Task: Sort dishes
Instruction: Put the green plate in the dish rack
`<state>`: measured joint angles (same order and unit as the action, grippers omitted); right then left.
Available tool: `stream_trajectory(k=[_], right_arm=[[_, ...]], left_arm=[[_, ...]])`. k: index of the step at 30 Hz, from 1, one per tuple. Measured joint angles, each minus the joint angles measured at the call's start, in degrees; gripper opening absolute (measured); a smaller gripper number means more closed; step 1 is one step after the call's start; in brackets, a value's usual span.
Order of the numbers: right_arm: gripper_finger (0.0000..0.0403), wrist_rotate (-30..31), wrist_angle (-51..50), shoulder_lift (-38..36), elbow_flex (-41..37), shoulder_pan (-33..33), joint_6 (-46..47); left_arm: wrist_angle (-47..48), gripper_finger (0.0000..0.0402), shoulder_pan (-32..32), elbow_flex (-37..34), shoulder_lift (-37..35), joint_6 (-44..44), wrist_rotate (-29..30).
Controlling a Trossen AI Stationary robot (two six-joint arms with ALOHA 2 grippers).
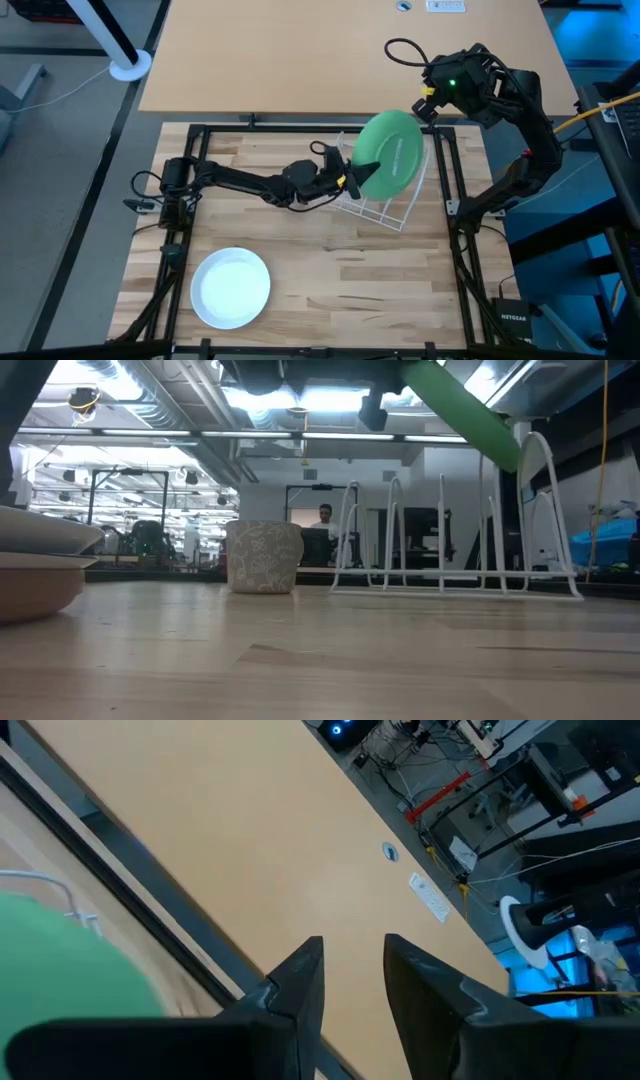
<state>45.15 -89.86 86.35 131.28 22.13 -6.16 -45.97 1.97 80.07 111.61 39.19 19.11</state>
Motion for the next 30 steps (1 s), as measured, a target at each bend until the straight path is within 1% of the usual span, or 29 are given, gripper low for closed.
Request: stream_trajectory(k=[3,6,10,14,18,22,27,30], right_arm=[[0.0111,-3.0,0.0,0.0,-0.3,0.0,4.3],[0.0111,-5.3,-0.2,0.1,-1.5,0.0,9.5],[0.0111,-8.1,-0.1,-0.8,-2.2,0.0,12.4],[0.0111,-13.1,0.0,-3.3,-2.5,0.0,15.6],[0.0111,-17.5,0.0,-8.1,-6.5,0.0,18.5],[0.0111,-19.3,-0.1,-15.8,-15.9,0.0,21.6],[0.0111,-23.9,-0.2,-27.2,-34.2,0.0,29.0],[0.0111,-24.0,0.0,-32.9,-45.6,0.0,34.0]], left_arm=[[1.9,0.0042,0.5,1.3,0.0,-0.8,0.1],[2.3,0.0034,0.5,2.4,0.0,-3.2,0.0],[2.4,0.003,0.4,2.8,0.0,-6.1,0.0],[5.2,0.0042,0.4,2.8,-0.1,-5.8,0.1],[8.3,0.004,0.4,2.8,-0.1,-5.4,0.1],[7.6,0.0031,0.5,2.8,-0.1,-6.8,0.0],[7.7,0.0041,0.6,2.8,-0.1,-7.9,0.1],[7.9,0.0043,0.9,2.8,-0.1,-7.9,0.1]])
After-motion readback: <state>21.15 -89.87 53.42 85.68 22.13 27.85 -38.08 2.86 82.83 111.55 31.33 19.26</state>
